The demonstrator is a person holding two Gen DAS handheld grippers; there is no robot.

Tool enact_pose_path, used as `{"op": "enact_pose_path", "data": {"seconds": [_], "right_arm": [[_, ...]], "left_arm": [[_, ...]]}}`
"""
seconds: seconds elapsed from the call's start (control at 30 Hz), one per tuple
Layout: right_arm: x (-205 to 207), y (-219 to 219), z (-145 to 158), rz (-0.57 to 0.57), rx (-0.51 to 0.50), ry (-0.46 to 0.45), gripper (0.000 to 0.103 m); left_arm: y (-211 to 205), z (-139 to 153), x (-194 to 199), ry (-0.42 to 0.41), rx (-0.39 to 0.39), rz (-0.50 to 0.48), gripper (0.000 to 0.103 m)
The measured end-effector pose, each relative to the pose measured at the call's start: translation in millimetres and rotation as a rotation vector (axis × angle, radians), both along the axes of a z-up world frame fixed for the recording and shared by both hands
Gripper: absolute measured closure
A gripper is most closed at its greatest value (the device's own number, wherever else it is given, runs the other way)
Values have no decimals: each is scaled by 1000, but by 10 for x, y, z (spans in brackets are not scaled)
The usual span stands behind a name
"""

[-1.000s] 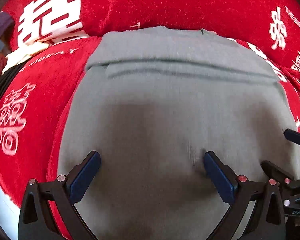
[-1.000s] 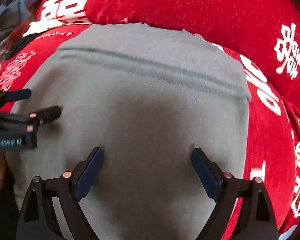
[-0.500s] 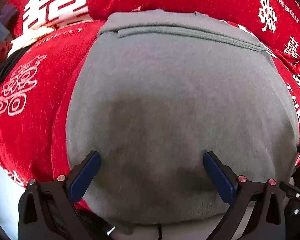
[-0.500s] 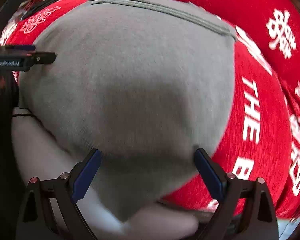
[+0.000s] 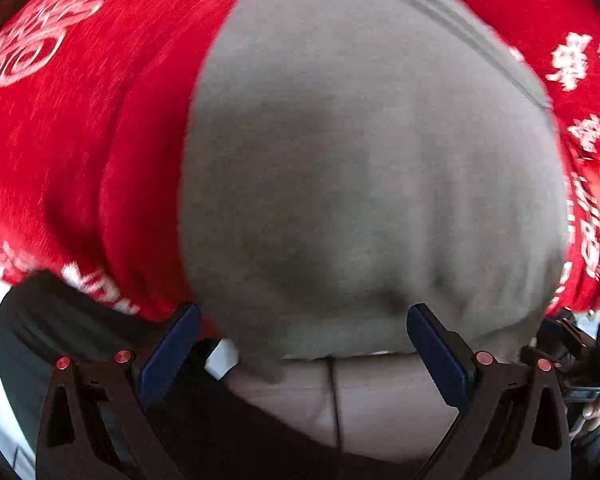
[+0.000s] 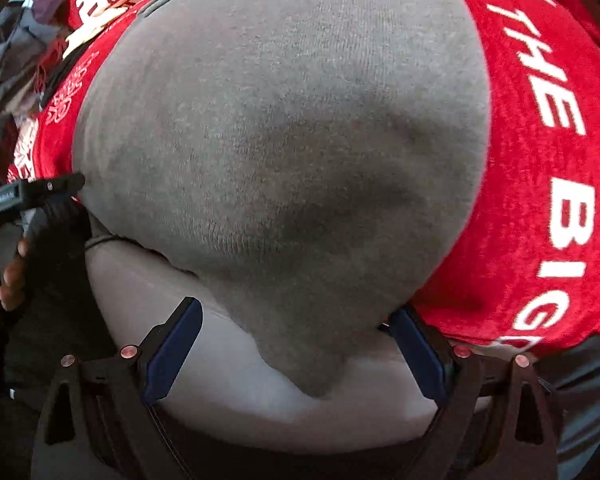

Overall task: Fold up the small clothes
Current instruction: 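Slide both grippers under the grey sweatshirt hem edge, then close both grippers on the sweatshirt hem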

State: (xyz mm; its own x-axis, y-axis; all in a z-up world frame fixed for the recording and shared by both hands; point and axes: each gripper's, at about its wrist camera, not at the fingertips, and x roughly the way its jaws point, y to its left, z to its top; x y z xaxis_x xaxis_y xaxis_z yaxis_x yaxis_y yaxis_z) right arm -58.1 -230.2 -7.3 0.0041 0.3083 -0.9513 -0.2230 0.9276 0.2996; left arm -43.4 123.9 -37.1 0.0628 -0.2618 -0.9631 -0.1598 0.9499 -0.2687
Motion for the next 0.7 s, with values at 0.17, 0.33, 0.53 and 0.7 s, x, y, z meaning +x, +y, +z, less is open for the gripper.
{"op": "enact_pose_path", "data": {"seconds": [0.17,0.33,0.53,0.7], "right_arm": [[8,-18,-17,-23,55,2,8],[6,-117,20,-48,94,-2,32],[-13,-178,70,-37,137,-15,95],[-76,-79,348,41,169,-119,96]], "left_arm": [[151,-94,11,40,-98,67,0],[59,-219,98,99,-113,27,1],[6,-57,9,66,-129,-8,78],[-44,114,-54,12,-91,-44,89]]}}
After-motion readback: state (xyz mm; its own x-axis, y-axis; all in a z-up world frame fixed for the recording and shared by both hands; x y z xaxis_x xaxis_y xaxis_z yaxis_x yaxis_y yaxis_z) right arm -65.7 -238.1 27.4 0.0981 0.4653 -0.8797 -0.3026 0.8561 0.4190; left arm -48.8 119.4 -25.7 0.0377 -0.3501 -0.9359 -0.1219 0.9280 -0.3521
